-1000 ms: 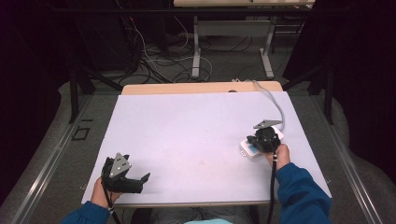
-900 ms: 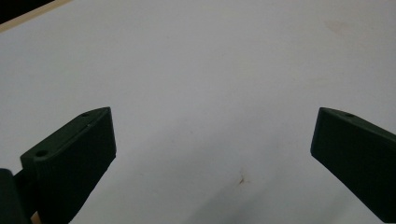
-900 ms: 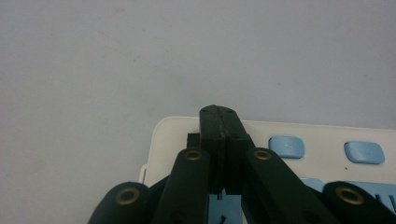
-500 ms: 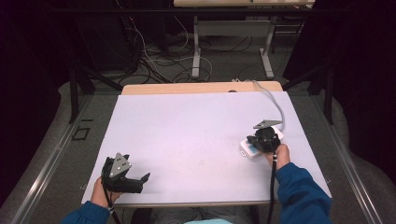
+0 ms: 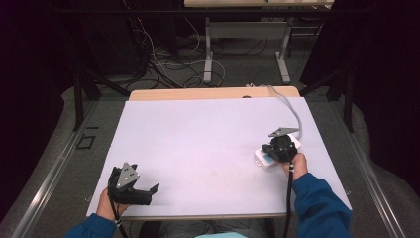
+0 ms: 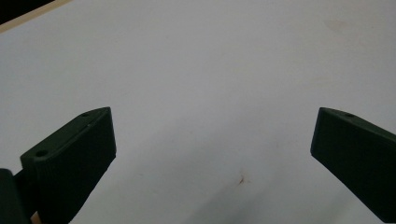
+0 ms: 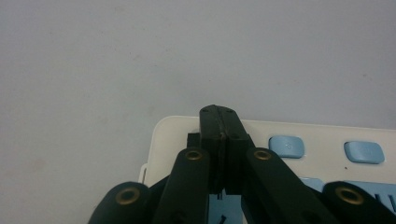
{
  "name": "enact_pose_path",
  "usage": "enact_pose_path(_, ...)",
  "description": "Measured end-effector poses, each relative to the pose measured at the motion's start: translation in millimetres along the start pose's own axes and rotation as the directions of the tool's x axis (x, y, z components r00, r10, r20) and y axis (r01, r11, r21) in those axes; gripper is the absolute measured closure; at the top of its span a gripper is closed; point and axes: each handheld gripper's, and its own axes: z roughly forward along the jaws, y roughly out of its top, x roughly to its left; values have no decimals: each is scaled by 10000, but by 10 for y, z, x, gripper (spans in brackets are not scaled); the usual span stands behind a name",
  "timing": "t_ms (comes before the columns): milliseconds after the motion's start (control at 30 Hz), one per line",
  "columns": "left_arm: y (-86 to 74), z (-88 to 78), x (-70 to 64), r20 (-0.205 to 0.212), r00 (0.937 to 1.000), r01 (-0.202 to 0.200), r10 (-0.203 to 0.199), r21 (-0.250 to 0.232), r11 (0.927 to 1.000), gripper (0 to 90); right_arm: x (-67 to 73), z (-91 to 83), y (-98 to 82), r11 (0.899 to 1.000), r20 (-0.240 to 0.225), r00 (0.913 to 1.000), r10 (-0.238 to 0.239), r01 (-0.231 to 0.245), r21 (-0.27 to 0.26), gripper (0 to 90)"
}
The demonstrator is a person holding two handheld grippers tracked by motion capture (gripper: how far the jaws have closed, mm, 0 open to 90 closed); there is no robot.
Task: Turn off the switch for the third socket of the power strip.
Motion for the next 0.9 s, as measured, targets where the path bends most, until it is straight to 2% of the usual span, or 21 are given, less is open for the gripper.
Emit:
enact_pose_path(67, 0, 1, 0, -4, 10000, 4, -4, 9, 10000, 2, 5, 10, -3, 10000, 5, 10000, 44, -44, 28, 900)
enact_pose_path(133, 1, 0, -1, -4, 10000, -9, 9, 1, 10000, 2, 13, 4, -2, 9999, 109, 9998, -139, 139, 40, 900)
enact_pose_path(900, 1, -5, -15, -84, 9999, -67, 67, 17, 10000, 2, 7, 5, -8, 9999, 38, 9999, 101, -101, -2, 900)
